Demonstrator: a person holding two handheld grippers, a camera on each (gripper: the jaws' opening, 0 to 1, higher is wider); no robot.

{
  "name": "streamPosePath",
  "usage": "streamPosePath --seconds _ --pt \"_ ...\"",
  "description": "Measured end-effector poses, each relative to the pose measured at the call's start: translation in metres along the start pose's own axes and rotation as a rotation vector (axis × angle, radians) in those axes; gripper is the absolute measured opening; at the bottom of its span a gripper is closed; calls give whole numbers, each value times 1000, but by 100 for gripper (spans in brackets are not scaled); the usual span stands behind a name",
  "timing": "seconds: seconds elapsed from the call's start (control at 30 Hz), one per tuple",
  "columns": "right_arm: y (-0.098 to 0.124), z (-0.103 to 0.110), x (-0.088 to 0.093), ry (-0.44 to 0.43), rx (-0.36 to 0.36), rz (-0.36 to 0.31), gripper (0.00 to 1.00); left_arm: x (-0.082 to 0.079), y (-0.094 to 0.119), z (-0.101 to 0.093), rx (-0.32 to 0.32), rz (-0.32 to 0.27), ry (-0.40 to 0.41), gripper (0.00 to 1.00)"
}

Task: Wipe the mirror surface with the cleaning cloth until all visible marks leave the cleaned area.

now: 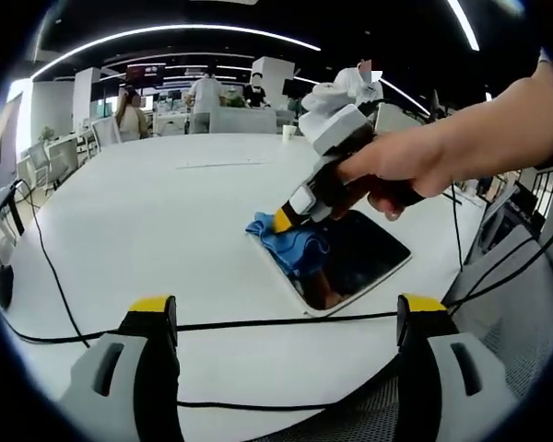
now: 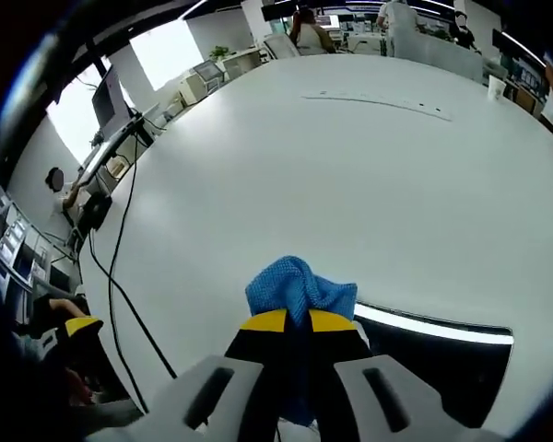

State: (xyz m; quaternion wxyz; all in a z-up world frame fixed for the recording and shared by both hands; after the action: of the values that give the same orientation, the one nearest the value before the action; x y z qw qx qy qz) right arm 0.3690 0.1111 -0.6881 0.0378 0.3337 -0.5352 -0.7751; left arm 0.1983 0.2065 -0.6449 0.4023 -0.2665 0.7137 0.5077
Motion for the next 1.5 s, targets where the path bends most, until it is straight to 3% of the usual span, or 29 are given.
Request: streamPosePath --seconds 0.3,0.37,0.87,1.03,1.5 --pt "4 5 11 4 -14 -1 1 -1 0 -3 8 9 -7 99" --pt "5 6 13 56 -19 4 1 -2 0 -4 13 10 -14 99" --pt "10 9 23 5 -29 22 1 -2 0 -4 24 -6 -15 99" --pt "12 11 24 -18 -49 62 1 -1 0 -2 15 -5 -11 99" --pt "10 9 23 -1 -69 66 1 2 -1 -1 9 8 -4 99"
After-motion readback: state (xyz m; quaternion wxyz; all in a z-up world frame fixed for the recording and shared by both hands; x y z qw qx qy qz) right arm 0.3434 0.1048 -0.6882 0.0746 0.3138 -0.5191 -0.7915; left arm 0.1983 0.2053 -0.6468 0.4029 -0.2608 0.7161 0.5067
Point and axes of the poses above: the point that each gripper's makers call its tool centre point, and the gripper's own axes: y roughly backward along the fingers, z roughly to its left, x roughly out of its underside, the point moved 6 cm from there along y, roughly backward along the fingers, and after that the axes turned 3 degrees about z, right-handed, at the moved point
